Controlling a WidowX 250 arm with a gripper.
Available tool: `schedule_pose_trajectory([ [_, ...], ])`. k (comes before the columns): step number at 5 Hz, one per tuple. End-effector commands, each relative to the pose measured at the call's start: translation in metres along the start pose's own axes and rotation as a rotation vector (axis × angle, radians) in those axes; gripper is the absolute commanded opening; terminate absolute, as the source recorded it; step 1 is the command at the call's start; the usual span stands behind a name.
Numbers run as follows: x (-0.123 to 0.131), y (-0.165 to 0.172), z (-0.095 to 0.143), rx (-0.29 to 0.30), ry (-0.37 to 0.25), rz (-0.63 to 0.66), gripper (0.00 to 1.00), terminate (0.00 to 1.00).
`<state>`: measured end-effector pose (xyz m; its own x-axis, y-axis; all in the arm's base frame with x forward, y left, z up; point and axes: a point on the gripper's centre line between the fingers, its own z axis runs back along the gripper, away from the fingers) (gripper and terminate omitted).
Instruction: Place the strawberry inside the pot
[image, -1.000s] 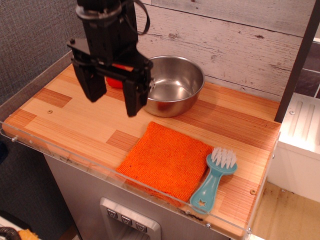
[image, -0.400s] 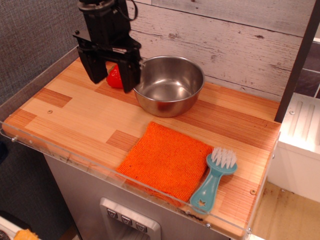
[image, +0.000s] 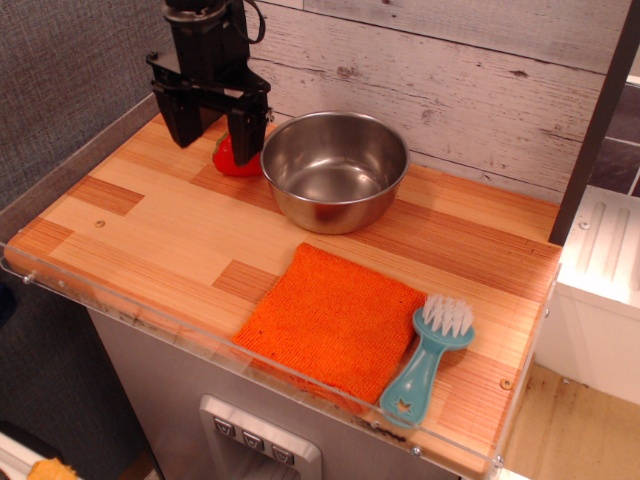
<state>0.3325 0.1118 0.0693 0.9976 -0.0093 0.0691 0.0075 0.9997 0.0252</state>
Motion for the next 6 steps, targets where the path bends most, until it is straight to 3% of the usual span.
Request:
schedule_pose_trajectory([
  [1, 0.031, 0.025, 0.001, 0.098, -0.042, 0.054, 1.00, 0.00],
  [2, 0.040, 0.034, -0.010, 0.123, -0.028, 0.079, 1.00, 0.00],
  [5, 0.046, 0.038, -0.040, 0.111, 0.012, 0.143, 1.00, 0.00],
  [6, 0.045, 0.036, -0.034, 0.109, -0.008, 0.142, 0.00, 0.00],
])
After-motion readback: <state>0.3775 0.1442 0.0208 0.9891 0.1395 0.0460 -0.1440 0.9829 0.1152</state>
